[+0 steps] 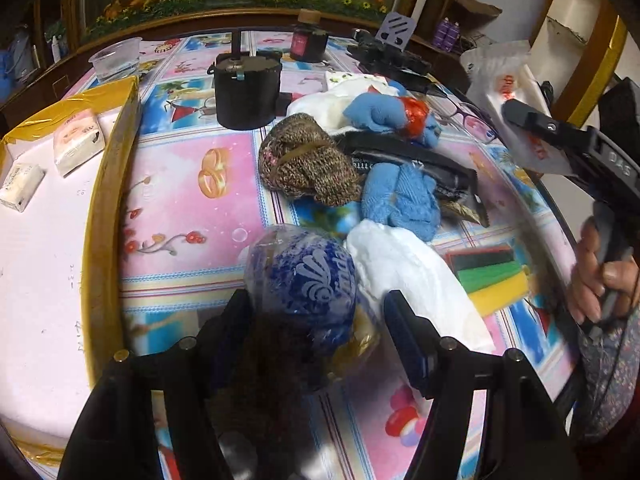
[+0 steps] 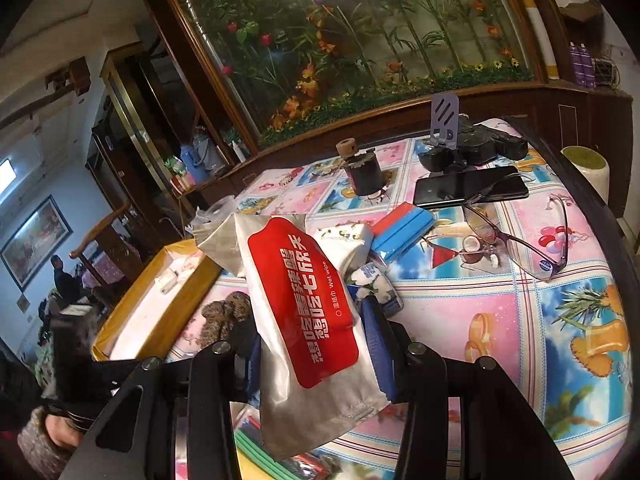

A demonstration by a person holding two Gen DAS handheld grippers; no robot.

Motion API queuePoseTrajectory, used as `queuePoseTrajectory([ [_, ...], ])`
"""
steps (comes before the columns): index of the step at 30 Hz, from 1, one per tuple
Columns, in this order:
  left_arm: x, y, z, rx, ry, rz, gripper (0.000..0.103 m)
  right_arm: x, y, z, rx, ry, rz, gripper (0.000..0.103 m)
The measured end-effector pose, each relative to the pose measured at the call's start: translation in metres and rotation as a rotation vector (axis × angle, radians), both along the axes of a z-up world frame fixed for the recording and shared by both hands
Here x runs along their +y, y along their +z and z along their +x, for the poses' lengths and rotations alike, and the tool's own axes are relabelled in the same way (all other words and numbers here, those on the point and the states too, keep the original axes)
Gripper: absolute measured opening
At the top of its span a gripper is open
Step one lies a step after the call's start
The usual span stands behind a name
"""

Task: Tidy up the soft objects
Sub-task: 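Carry the blue bag and the wipes pack over the tray with both tools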

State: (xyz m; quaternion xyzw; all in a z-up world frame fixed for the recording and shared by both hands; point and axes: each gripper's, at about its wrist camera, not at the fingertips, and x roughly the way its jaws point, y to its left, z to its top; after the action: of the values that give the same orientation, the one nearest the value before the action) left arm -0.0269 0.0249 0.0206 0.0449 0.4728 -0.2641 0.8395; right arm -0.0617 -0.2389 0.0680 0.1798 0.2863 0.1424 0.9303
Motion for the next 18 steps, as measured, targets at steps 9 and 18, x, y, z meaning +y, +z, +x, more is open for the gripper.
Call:
queuePoseTrajectory([
  [9,0.030,0.012,-0.002,-0.069,0.069,-0.206,0.044,0.023,0.007,-0.003,-0.043,0.033,0.060,0.048],
  [18,0.026,0.016,0.004,-0.113,0.117,-0.215,0.044,0.060,0.008,-0.006,-0.048,0.083,0.057,0.048],
])
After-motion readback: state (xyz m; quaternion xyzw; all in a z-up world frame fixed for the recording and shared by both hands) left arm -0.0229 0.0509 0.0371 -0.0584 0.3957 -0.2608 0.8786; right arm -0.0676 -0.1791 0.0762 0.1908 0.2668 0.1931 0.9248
